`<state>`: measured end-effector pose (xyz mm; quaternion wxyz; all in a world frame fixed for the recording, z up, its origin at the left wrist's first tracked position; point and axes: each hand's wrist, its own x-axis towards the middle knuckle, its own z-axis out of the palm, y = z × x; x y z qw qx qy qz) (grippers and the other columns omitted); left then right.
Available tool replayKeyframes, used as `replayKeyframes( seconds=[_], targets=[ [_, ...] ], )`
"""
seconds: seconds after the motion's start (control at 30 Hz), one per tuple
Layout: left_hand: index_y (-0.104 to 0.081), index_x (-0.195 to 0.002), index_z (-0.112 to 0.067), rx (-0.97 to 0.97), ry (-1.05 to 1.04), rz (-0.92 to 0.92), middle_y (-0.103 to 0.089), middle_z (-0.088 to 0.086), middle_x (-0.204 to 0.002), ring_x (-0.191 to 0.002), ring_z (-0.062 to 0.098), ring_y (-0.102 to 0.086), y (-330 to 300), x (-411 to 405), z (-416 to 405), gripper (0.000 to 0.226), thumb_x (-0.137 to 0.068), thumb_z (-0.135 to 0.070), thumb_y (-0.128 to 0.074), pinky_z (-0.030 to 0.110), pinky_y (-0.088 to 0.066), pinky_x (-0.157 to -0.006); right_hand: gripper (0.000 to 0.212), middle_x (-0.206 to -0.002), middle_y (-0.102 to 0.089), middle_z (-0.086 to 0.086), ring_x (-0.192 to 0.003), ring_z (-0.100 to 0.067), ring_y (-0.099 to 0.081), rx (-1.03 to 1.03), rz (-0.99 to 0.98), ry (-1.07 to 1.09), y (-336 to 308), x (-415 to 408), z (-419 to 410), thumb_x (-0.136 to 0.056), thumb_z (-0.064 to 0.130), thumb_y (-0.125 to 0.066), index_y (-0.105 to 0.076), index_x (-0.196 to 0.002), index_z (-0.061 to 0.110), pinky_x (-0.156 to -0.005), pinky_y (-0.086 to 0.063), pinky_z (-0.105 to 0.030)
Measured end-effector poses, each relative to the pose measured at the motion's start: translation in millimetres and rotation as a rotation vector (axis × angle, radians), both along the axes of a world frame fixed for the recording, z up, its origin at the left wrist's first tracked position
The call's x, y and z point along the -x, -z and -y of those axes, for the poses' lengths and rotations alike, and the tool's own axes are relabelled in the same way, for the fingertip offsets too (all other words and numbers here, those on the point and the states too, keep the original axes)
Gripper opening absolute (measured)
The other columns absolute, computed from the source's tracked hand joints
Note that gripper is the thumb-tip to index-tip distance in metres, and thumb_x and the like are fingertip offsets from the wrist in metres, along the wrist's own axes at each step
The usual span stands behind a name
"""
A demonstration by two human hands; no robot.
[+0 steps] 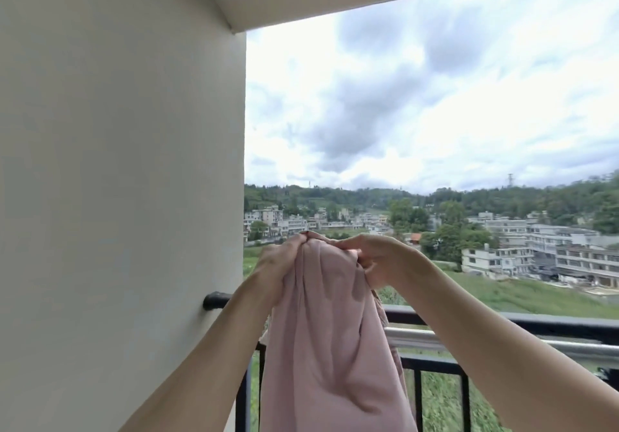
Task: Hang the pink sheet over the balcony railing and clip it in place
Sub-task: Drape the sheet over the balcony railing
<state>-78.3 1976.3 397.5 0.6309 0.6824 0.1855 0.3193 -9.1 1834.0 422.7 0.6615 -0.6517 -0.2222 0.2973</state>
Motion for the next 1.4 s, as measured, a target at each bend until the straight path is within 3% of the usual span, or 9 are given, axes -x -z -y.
replayKeyframes(
  seconds=[0.1, 0.23, 0.33, 0.5, 0.7, 0.83, 1.13, 1.33, 1.4],
  targets=[
    [-0.066, -0.106, -0.005, 0.107, 0.060, 0.036, -0.064, 0.016, -0.109, -0.099, 0.031, -0.061, -17.4, -8.7, -12.2, 0.038, -0.090, -0.036, -0.052, 0.039, -0.052, -0.085, 0.025, -0.065, -0.046, -0.004, -0.056, -0.012, -0.044, -0.059, -0.012, 0.093, -16.1, -7.2, -19.6, -0.092, 0.013, -0.055, -0.056, -0.069, 0.001, -0.057, -0.035, -0.018],
    [-0.064, -0.076, -0.016, 0.225, 0.210, 0.131, -0.064, 0.006, -0.073, -0.069, 0.018, -0.058, -29.4, -5.8, -38.3, 0.033, -0.096, -0.032, -0.043, 0.029, -0.046, -0.058, 0.013, -0.072, -0.047, -0.006, -0.057, -0.015, -0.048, -0.209, 0.018, 0.052, -24.7, -11.2, -40.7, -0.087, 0.016, -0.061, -0.057, -0.081, 0.005, -0.057, -0.042, -0.023],
    [-0.065, -0.075, -0.019, 0.239, 0.192, 0.149, -0.066, 0.002, -0.064, -0.064, 0.015, -0.059, -20.5, 4.2, -62.3, 0.032, -0.095, -0.031, -0.044, 0.022, -0.046, -0.048, 0.031, -0.075, -0.055, -0.008, -0.065, -0.020, -0.055, -0.118, 0.092, -0.040, -13.9, -13.4, -55.7, -0.088, 0.032, -0.057, -0.060, -0.088, 0.002, -0.063, -0.046, -0.028],
    [-0.068, -0.081, -0.017, 0.269, 0.177, 0.054, -0.065, 0.004, -0.074, -0.066, 0.017, -0.060, 14.4, 21.5, -90.8, 0.027, -0.092, -0.031, -0.048, 0.025, -0.048, -0.053, 0.043, -0.065, -0.060, -0.011, -0.057, -0.020, -0.057, 0.009, -0.065, -0.174, 4.7, -2.6, -77.8, -0.094, 0.037, -0.044, -0.057, -0.085, -0.004, -0.061, -0.049, -0.021],
    [-0.064, -0.115, -0.016, 0.086, 0.202, -0.137, -0.062, 0.014, -0.120, -0.104, 0.025, -0.059, 42.3, 25.6, -102.8, 0.036, -0.095, -0.034, -0.042, 0.035, -0.049, -0.083, 0.045, -0.111, -0.057, -0.017, -0.093, -0.028, -0.056, 0.242, -0.038, -0.225, 14.6, 0.2, -97.7, -0.100, 0.029, -0.035, -0.038, -0.128, -0.005, -0.085, -0.041, -0.040],
    [-0.067, -0.110, -0.020, 0.028, 0.245, -0.182, -0.065, 0.013, -0.114, -0.105, 0.026, -0.062, 41.8, 21.3, -94.5, 0.037, -0.090, -0.046, -0.049, 0.037, -0.053, -0.085, 0.021, -0.091, -0.056, -0.012, -0.080, -0.023, -0.055, 0.309, 0.041, -0.201, 15.0, -3.5, -95.7, -0.097, 0.011, -0.034, -0.046, -0.109, -0.001, -0.072, -0.047, -0.036],
    [-0.064, -0.113, -0.007, 0.218, 0.604, 0.104, -0.069, 0.012, -0.101, -0.090, 0.018, -0.066, 25.9, 4.2, -34.1, 0.040, -0.097, -0.032, -0.038, 0.026, -0.052, -0.069, 0.018, -0.071, -0.051, -0.007, -0.062, -0.017, -0.049, 0.074, 0.076, 0.048, 1.2, -27.3, -17.3, -0.091, 0.006, -0.044, -0.052, -0.076, 0.006, -0.059, -0.045, -0.024],
    [-0.064, -0.104, -0.010, -0.167, 0.514, -0.053, -0.060, 0.010, -0.080, -0.068, 0.017, -0.059, 24.4, -22.9, 13.3, 0.040, -0.091, -0.042, -0.044, 0.025, -0.046, -0.056, 0.014, -0.076, -0.057, -0.009, -0.069, -0.020, -0.054, 0.006, 0.034, 0.200, 26.2, -38.9, 38.9, -0.089, 0.000, -0.043, -0.056, -0.086, 0.004, -0.067, -0.048, -0.028],
    [-0.064, -0.091, -0.015, -0.387, 0.442, -0.118, -0.058, 0.006, -0.075, -0.064, 0.016, -0.055, 33.8, -31.2, 19.0, 0.039, -0.089, -0.048, -0.043, 0.027, -0.042, -0.058, 0.022, -0.063, -0.063, -0.009, -0.059, -0.019, -0.060, -0.002, 0.000, 0.203, 39.8, -42.0, 52.7, -0.090, -0.002, -0.039, -0.058, -0.080, 0.002, -0.053, -0.051, -0.022]
  ],
)
